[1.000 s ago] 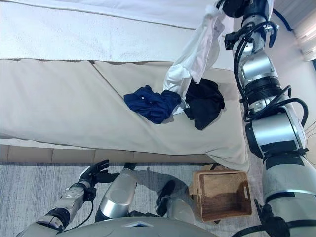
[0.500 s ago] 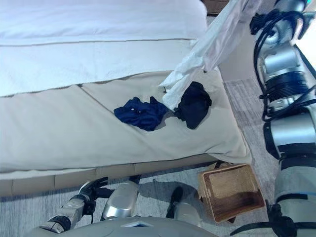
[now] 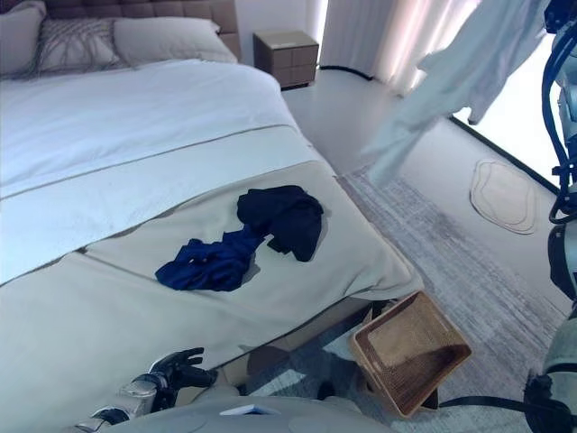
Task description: Pick up the clothes from the bed and place them into the basket
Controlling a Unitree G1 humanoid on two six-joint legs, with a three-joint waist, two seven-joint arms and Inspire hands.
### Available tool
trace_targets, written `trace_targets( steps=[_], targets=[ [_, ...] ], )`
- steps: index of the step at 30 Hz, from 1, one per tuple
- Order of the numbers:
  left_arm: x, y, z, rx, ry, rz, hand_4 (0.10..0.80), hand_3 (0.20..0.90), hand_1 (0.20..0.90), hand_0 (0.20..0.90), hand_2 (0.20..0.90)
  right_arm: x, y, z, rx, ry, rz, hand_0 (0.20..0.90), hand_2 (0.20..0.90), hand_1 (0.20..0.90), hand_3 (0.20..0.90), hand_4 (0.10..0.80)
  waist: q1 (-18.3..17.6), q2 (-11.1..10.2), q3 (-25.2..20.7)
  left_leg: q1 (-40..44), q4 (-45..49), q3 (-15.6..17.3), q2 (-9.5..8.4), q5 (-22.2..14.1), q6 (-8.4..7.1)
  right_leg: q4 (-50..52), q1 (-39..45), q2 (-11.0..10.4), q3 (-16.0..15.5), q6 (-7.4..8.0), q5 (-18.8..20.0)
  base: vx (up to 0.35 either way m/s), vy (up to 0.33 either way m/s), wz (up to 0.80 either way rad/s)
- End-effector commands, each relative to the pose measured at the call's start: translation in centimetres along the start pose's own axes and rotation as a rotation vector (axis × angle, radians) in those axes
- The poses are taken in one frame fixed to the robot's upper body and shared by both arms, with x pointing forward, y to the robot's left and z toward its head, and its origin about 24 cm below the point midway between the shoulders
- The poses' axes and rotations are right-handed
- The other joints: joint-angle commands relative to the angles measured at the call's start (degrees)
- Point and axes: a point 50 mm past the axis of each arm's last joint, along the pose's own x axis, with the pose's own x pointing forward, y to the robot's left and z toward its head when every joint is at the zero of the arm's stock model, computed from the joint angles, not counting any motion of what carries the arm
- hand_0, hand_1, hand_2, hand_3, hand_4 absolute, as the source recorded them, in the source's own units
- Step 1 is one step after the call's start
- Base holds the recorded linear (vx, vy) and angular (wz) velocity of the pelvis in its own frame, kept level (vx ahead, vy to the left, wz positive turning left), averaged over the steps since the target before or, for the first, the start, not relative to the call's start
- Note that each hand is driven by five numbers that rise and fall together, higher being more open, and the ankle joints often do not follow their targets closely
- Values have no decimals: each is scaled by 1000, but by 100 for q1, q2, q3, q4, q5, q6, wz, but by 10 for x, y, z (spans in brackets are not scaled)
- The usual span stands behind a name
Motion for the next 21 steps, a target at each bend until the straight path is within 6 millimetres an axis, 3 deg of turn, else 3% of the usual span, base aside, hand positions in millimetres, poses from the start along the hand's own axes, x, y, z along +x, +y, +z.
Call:
trace_targets(
  steps=[1, 6, 12, 19, 21],
  targets=[
    [1, 2, 4, 94, 9, -23, 800, 900, 900, 900, 900, 31, -47, 61, 69, -183, -73, 300, 300, 300, 200, 100, 7, 11, -345, 334, -219, 12, -114, -294, 184, 480, 278, 141, -120, -2, -366, -19, -67, -19],
    [0, 4, 0, 127, 27, -27, 800, 900, 900, 900, 900, 27, -35, 36, 7, -67, 85, 300, 300, 300, 200, 100, -158, 52, -353, 353, -308, 168, -66, -222, 128, 368, 240, 210, 40, -39, -317, -23, -83, -22],
    [0, 8, 3, 158, 30, -32, 800, 900, 900, 900, 900, 6, -15, -1, -83, 18, 305, 300, 300, 300, 200, 100, -316, 108, -237, 361, -347, 330, 2, -172, 88, 267, 198, 252, 207, -49, -258, -32, -104, -18],
    [1, 5, 18, 201, -30, -57, 800, 900, 900, 900, 900, -30, 3, -47, -148, 130, 464, 300, 300, 300, 200, 100, -546, 237, -14, 268, -294, 511, 91, -140, 69, 252, 25, 257, 363, -45, -192, -60, -82, -14],
    [3, -2, 28, 206, -77, -73, 800, 900, 900, 900, 900, -49, 11, -63, -150, 165, 508, 300, 300, 300, 200, 100, -654, 316, 109, 225, -308, 580, 122, -120, 59, 215, -49, 271, 436, -41, -151, -97, -73, -13]
  ],
)
